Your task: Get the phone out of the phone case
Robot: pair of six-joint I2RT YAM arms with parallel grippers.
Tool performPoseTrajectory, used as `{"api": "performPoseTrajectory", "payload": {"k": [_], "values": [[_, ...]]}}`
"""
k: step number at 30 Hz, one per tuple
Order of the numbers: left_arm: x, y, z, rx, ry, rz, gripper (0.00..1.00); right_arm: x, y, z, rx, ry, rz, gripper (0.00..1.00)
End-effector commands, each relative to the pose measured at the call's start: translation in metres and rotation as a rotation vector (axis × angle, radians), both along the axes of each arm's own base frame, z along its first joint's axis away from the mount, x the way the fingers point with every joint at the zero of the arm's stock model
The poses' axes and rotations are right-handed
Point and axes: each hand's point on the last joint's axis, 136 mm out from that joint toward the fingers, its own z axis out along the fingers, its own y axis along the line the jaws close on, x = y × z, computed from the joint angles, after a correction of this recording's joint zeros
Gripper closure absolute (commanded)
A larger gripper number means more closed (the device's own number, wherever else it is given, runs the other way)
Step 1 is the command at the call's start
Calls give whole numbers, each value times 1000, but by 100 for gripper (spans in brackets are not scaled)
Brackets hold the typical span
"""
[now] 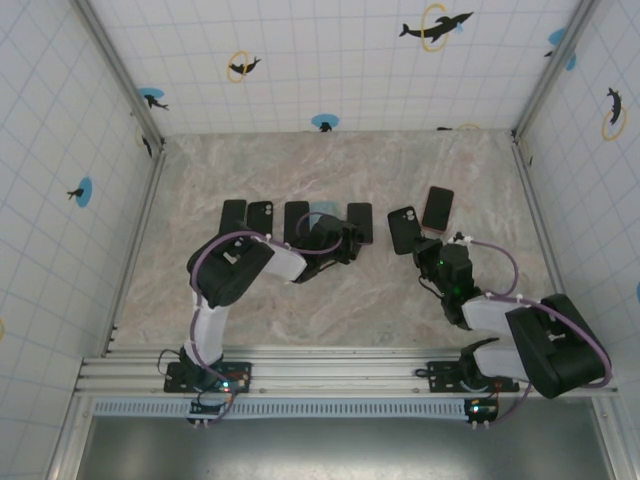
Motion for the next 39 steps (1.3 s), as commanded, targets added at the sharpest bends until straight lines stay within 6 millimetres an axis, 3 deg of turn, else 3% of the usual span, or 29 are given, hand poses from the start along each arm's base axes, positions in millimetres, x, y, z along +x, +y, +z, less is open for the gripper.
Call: {"api": "performPoseTrajectory", "payload": {"k": [1, 13, 23, 24, 35, 39], "values": [[-4, -7, 13, 13, 51, -18, 38, 2, -1, 6, 22, -30, -11, 100], [-13, -6, 19, -5, 94, -31, 34, 4, 0, 8, 38, -36, -9, 100], [-18, -5, 31, -11, 83, -43, 33, 12, -3, -4, 16, 5, -46, 100], [-23, 1, 24, 2, 95, -41, 33, 14, -2, -4, 17, 4, -45, 100], [-28, -1, 61, -13, -1, -103, 33, 51, 19, -13, 49, 11, -39, 100], [-29, 1, 74, -10, -37, -121, 32, 60, 31, -21, 68, 36, -10, 96]]}}
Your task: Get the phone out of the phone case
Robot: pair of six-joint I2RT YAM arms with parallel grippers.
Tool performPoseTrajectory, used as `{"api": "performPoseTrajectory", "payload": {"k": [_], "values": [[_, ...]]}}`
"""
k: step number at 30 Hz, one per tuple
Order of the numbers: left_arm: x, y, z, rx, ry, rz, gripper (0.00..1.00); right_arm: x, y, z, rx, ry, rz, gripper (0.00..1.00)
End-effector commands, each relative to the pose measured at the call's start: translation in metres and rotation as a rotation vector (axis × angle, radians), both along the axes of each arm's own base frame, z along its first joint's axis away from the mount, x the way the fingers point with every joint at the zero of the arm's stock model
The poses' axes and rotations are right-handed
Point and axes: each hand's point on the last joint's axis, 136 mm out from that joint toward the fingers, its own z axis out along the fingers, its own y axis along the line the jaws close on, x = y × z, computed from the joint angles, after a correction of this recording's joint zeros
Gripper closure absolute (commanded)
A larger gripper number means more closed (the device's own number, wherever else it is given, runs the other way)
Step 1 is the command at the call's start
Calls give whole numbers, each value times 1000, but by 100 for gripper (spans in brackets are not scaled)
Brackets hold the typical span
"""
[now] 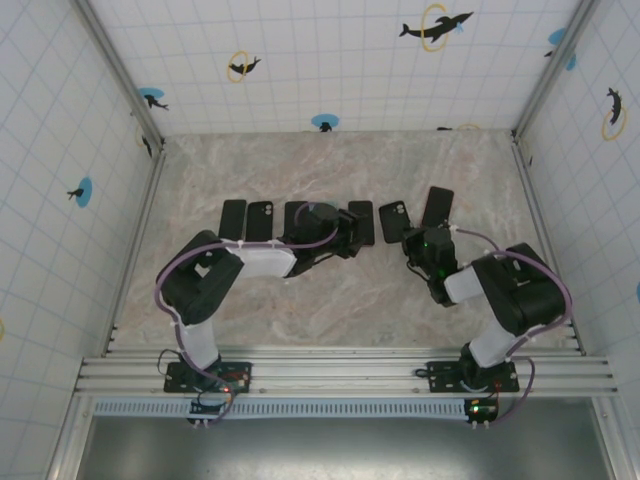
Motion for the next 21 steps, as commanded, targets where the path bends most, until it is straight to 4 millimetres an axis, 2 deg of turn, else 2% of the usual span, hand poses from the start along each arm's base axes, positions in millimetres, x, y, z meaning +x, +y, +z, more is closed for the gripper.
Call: {"api": "performPoseTrajectory", "payload": {"k": [1, 5, 12, 21], "values": [[-8, 4, 7, 25, -31, -32, 32, 13, 12, 8, 45, -38, 9, 94], [-7, 8, 16, 17, -55, -38, 32, 13, 10, -4, 46, -4, -9, 87], [-5, 8, 30, -20, -88, -50, 31, 13, 14, -7, -11, 20, 16, 73], [-1, 2, 37, -54, -104, -80, 31, 10, 22, -10, -153, 58, 121, 47]]}}
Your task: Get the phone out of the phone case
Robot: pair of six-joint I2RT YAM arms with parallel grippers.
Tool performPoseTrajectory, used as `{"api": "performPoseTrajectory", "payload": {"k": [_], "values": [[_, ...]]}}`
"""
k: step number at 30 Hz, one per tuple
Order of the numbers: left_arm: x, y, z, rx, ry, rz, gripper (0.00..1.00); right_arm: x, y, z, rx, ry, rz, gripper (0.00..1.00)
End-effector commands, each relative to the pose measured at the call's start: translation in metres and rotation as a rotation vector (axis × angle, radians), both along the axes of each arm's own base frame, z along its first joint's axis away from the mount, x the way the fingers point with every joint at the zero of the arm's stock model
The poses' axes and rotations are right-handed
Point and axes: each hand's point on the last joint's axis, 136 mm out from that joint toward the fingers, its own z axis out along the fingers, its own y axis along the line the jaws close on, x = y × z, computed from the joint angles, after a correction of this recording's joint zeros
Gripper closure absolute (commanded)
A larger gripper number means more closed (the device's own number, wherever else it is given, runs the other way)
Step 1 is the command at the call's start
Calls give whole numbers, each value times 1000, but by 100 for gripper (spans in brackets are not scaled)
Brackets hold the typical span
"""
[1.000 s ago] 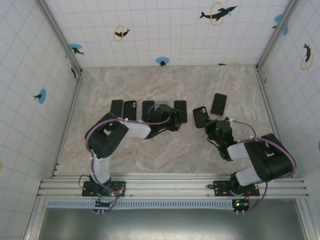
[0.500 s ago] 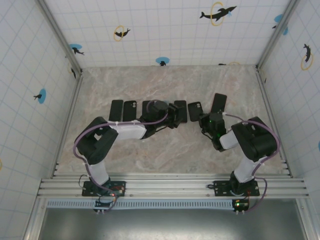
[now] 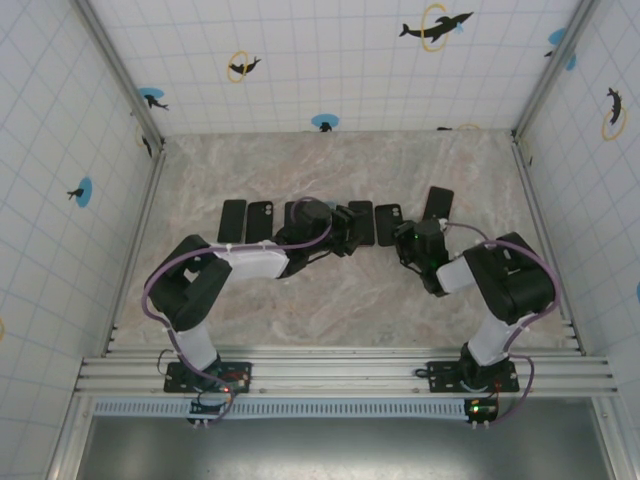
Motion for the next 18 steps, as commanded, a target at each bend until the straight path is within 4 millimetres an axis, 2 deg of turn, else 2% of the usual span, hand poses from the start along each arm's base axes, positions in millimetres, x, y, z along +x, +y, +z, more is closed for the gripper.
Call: {"api": "performPoseTrajectory", "payload": {"k": [1, 2, 3, 6, 10, 18], "values": [[5, -4, 15, -33, -40, -23, 31, 2, 4, 9, -89, -5, 57, 46], [5, -3, 14, -35, -40, -22, 31, 1, 5, 9, -103, 0, 65, 45], [5, -3, 14, -38, -40, -23, 31, 0, 5, 9, -115, 10, 70, 39], [6, -4, 15, -53, -43, -27, 32, -2, 3, 6, -134, 53, 67, 37], [6, -4, 15, -66, -42, -32, 32, -6, 3, 4, -130, 125, 64, 18], [5, -1, 12, -81, -35, -41, 31, -1, 7, 0, -63, 249, 50, 15]]}}
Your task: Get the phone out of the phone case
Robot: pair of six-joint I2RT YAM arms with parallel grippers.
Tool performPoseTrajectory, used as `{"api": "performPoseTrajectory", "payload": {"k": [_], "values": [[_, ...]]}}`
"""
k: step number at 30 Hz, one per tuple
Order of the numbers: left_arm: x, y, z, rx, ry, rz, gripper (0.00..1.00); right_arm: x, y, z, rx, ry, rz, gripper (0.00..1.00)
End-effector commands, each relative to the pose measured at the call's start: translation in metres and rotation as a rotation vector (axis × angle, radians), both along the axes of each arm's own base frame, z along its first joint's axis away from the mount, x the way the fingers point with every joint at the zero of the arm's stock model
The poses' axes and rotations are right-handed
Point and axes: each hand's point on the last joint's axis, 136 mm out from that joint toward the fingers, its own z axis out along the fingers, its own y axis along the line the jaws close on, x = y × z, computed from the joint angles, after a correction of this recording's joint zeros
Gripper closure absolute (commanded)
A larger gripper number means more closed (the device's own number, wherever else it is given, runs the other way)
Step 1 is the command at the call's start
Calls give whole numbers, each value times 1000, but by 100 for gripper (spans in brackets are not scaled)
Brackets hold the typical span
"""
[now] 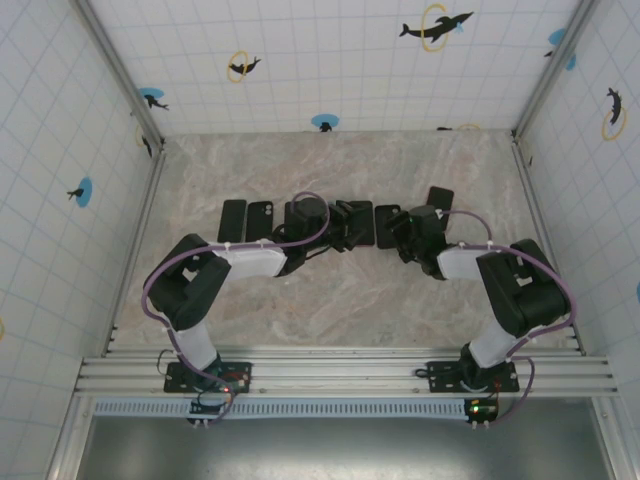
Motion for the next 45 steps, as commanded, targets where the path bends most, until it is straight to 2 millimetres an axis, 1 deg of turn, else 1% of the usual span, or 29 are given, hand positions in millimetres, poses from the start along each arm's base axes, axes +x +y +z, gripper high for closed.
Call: {"api": "performPoseTrajectory", "payload": {"k": [1, 4, 9, 12, 15, 22, 30, 34, 36, 39, 41, 43, 44, 45], "values": [[1, 2, -6, -13, 6, -9, 31, 2, 1, -3, 33, 94, -28, 15], [0, 3, -6, -17, 7, -8, 31, 7, 5, -4, 65, 129, -34, 14], [0, 7, -7, -17, 9, -6, 31, 14, 10, 1, 53, 183, -28, 12], [-1, 7, -7, -19, 7, -8, 31, 12, 9, 3, 46, 213, -32, 11], [-1, 6, -6, -23, 6, -11, 31, 5, 1, 3, 29, 233, -50, 11], [-1, 5, -2, -23, -5, -21, 32, -2, -7, 4, 29, 287, -45, 10], [0, 3, 1, -24, -11, -28, 32, 3, 0, 22, 70, 260, -27, 10], [1, 2, 5, -25, -20, -30, 32, 2, -4, 37, 57, 233, -18, 10], [1, 2, 7, -27, -27, -33, 32, -1, -9, 46, 38, 213, -12, 10], [1, 0, 14, -26, -46, -44, 31, -4, -26, 63, -46, 167, -2, 10], [2, -1, 19, -20, -64, -54, 31, -6, -46, 71, -167, 129, 12, 9], [2, -2, 26, -6, -91, -64, 30, -3, -68, 80, -328, 78, 51, 9], [3, -2, 30, 3, -107, -69, 27, 0, -76, 88, -412, 41, 96, 9], [3, -2, 32, 17, -121, -74, 24, 5, -78, 95, -486, -8, 157, 9]]}}
